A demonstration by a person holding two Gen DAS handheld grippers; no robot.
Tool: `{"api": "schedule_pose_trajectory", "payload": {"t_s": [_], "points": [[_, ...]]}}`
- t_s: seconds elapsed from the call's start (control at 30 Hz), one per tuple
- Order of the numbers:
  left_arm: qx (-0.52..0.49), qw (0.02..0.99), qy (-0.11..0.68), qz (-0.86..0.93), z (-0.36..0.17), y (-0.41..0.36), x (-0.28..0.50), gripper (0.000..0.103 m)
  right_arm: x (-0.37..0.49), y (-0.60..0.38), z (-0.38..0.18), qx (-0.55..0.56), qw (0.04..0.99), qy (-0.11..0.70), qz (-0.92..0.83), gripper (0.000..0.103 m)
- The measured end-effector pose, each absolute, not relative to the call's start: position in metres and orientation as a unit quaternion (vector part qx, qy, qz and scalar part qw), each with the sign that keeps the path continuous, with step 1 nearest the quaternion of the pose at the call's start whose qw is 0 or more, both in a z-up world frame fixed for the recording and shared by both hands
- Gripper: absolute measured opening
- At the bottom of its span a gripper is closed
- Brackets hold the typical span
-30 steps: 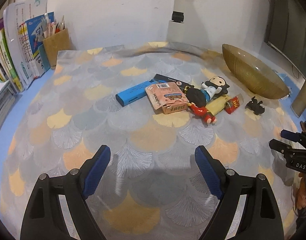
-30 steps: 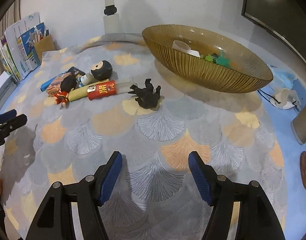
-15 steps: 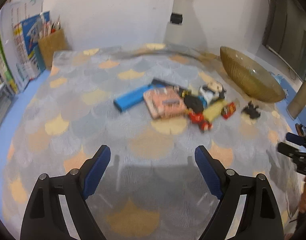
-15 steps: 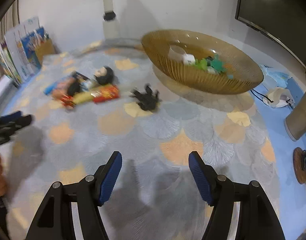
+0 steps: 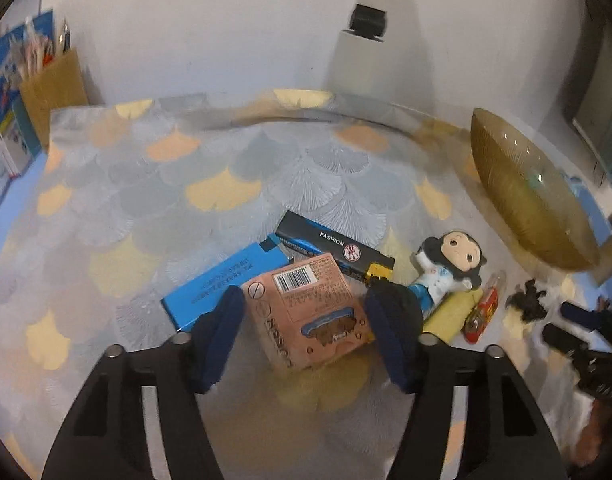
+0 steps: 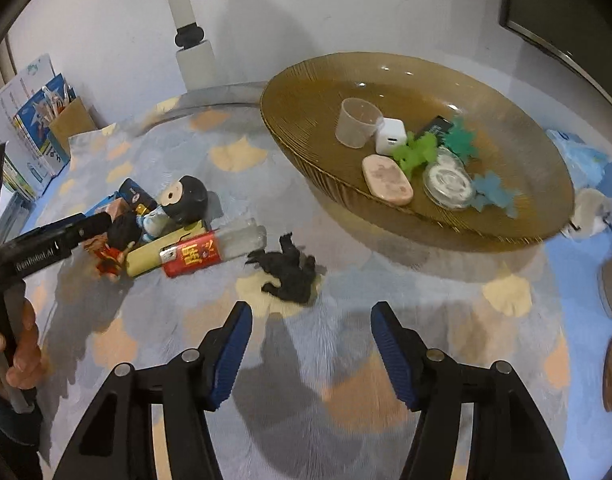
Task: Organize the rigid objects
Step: 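Lower left tool onto pink printed snack box while right grasps black figure, then grasp the pink snack box with left tool while right lifts black figure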
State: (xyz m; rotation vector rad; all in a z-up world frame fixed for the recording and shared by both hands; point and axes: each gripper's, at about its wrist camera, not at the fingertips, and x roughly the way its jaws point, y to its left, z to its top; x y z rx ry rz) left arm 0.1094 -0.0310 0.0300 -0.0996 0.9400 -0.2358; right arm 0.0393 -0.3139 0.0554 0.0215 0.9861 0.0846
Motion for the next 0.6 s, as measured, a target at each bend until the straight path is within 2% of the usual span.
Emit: {"api": "schedule_pose_trajectory", "payload": {"t_s": [0.3, 0.4, 0.43, 0.47, 0.5, 0.53, 0.6], "points": [[-0.052, 0.886, 0.446, -0.119, 0.028, -0.033, 0.101, 0.057, 0.07, -0.31, 0.034, -0.001, 0.878, 0.478, 0.037, 0.06], [-0.045, 0.888, 0.445, -0.106, 0.029, -0.039, 0.107, 0.057, 0.071, -0.298, 0.033, -0.026, 0.885, 0.463, 0.043, 0.052], [-0.04, 0.888, 0.448, -0.098, 0.025, -0.042, 0.109, 0.058, 0.071, -0.292, 0.032, -0.036, 0.888, 0.456, 0.047, 0.041], [-0.037, 0.885, 0.455, -0.091, 0.022, -0.044, 0.112, 0.056, 0.069, -0.288, 0.033, -0.044, 0.891, 0.449, 0.053, 0.04], [-0.035, 0.889, 0.449, -0.088, 0.022, -0.044, 0.111, 0.056, 0.068, -0.285, 0.034, -0.056, 0.892, 0.446, 0.046, 0.033], [-0.033, 0.889, 0.449, -0.087, 0.021, -0.044, 0.11, 0.054, 0.066, -0.283, 0.034, -0.066, 0.893, 0.443, 0.042, 0.033], [-0.028, 0.889, 0.449, -0.085, 0.022, -0.042, 0.107, 0.04, 0.06, -0.285, 0.037, -0.05, 0.892, 0.445, 0.066, 0.033]]}}
